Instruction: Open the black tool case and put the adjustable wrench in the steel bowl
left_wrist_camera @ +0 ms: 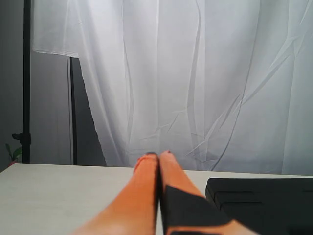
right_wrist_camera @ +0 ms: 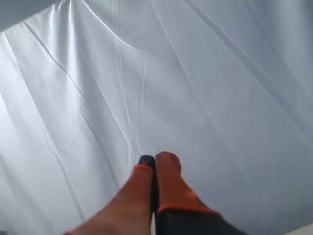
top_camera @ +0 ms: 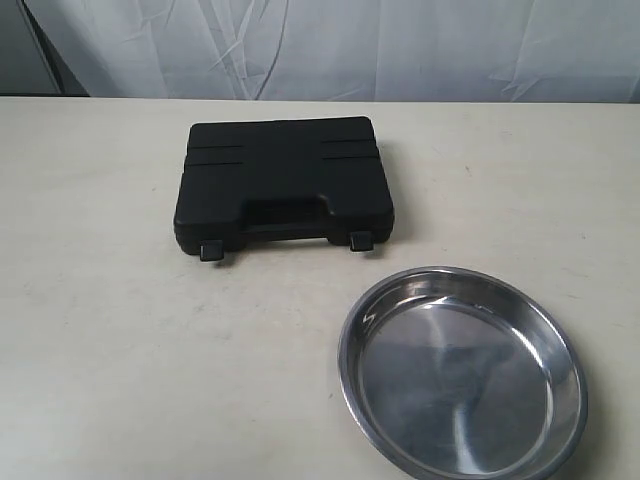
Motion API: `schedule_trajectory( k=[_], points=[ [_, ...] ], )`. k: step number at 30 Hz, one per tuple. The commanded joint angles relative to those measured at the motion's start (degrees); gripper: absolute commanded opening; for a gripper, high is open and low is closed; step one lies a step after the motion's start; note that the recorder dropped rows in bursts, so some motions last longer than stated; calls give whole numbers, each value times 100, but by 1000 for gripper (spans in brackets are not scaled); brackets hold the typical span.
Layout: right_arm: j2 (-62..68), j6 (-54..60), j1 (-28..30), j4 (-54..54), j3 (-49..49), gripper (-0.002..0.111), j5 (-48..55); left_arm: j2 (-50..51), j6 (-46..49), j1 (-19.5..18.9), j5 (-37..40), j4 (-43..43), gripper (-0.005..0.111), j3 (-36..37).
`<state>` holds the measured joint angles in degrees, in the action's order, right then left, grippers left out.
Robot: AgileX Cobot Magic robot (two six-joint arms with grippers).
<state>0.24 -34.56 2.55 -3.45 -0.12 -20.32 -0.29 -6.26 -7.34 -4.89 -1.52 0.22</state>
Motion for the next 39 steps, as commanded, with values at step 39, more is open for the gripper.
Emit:
schedule_trajectory(
  k=[39],
  points=[
    [9932,8726,-1995,2507,-8841,-1,6848,29,-10,9,-31,-14,0,-22]
  ],
)
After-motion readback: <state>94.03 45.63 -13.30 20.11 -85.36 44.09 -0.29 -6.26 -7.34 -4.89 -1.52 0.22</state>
